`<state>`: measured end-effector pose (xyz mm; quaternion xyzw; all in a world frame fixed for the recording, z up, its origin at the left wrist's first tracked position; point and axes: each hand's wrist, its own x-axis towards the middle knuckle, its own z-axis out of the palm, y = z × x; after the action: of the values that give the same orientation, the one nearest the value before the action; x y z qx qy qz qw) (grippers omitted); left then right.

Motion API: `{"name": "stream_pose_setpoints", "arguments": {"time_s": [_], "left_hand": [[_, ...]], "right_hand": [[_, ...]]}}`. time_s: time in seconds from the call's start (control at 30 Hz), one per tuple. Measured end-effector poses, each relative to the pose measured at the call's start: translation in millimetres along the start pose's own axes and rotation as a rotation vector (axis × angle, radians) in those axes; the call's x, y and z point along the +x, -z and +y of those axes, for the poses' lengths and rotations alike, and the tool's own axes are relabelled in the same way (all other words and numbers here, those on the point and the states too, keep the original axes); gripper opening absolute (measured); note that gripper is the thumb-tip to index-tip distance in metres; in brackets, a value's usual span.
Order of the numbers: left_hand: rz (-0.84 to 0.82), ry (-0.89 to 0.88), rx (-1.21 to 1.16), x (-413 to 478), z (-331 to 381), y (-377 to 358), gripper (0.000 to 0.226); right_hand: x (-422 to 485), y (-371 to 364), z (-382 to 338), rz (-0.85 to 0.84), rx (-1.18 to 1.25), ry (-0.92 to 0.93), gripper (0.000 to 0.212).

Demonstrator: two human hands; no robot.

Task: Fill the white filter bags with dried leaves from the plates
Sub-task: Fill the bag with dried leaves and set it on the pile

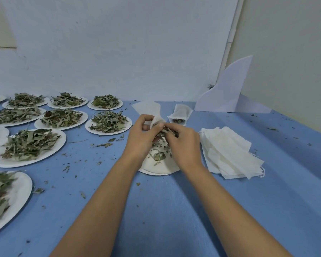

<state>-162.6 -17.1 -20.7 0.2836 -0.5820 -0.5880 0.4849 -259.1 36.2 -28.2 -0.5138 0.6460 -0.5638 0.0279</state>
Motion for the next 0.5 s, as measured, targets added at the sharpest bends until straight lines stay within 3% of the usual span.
{"name": "stream_pose_setpoints", "arguments": {"time_s": [0.2, 0.5], "left_hand": [[0.100, 0.048, -0.081, -1.3, -0.8, -0.4, 0.022], [0.355, 0.070, -0.134, 0.9, -4.8, -5.2, 0.021]], "right_hand": [[-0.8, -1.8, -0.1, -0.031, 0.211, -0.092, 0.034], [-2.4, -9.8, -3.9, -0.103, 0.259, -0.159, 0.033]]}}
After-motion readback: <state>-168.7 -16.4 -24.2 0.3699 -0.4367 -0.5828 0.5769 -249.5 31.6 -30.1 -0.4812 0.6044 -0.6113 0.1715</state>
